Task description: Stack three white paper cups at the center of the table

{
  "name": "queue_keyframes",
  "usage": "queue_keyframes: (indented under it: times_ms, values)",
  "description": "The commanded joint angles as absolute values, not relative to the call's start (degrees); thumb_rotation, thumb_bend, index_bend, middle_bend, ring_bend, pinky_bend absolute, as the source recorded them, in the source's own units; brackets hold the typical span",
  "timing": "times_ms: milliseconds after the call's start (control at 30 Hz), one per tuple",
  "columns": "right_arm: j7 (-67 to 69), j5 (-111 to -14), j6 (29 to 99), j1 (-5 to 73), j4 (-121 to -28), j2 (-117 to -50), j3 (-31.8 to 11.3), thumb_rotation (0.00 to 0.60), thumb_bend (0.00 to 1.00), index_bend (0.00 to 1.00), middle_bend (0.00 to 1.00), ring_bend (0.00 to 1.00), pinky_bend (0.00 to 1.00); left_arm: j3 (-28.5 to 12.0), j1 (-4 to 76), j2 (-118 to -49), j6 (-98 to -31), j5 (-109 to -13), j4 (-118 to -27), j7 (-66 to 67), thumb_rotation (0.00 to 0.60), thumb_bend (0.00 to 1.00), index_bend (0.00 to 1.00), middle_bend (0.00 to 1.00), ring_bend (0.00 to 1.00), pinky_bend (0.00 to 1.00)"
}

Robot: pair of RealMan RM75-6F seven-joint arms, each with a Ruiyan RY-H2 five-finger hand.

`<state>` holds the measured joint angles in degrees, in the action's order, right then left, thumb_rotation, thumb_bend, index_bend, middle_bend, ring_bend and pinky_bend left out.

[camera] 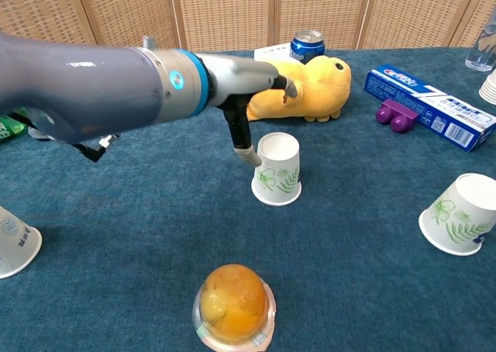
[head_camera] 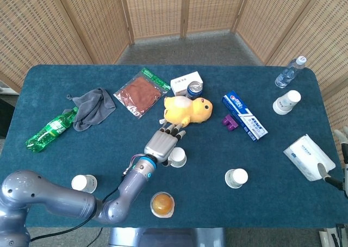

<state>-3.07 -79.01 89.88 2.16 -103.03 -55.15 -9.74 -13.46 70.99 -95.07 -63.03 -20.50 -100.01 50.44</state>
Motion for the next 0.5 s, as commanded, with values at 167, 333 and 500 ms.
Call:
queue_keyframes:
  times_ms: [167,333,500]
  values:
    - [-3.2,-79.2,90.0,2.1,-103.0,-55.1,-9.7,0.600,0.32,0.12,0.02,0.00,0.02,-11.1,65.2,-78.8,-62.1,-27.8,-114.6,45.7,0.600,0.24,0.03,0.00,0.00,0.18]
    - [-4.5,-79.5,89.9,2.3,-103.2,-55.5,-9.4,0.600,0.32,0.12,0.02,0.00,0.02,-8.9,60.7,-67.6,-58.4,-34.0,-119.3,40.2,0.600,0.24,0.02,0.00,0.00,0.17]
    - [-6.4,-80.0,89.8,2.5,-103.4,-56.2,-9.1,0.600,0.32,0.12,0.02,0.00,0.02,-6.4,56.3,-60.9,-54.8,-41.6,-119.8,33.9,0.600,0.24,0.02,0.00,0.00,0.17]
